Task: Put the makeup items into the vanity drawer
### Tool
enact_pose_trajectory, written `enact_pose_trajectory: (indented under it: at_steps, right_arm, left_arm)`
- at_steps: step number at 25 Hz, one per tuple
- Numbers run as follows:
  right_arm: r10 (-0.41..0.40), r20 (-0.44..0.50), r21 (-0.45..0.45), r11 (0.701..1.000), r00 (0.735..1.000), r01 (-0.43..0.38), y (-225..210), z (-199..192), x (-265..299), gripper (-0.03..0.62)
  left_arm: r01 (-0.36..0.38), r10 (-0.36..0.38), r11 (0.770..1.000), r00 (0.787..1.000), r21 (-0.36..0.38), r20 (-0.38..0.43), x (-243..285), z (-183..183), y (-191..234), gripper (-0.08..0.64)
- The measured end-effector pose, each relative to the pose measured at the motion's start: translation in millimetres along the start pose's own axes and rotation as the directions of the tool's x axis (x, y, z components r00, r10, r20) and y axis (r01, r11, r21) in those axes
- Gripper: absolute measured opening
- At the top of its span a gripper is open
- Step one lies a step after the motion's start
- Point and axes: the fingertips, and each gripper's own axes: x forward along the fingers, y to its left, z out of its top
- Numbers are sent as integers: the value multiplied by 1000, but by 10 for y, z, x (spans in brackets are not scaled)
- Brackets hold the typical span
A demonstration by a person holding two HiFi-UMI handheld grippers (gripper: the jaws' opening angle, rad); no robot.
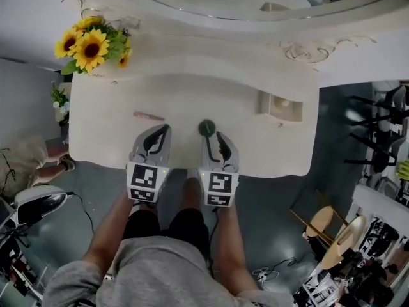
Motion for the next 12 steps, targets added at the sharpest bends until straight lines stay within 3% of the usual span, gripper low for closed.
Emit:
enact_pose_trajectory:
  at_steps: [12]
  right_arm:
    - [51,-87,-28,998,995,-54,5,-247,258,144]
  left_arm:
    - [-37,35,998,998,-45,-49,31,-318,12,11]
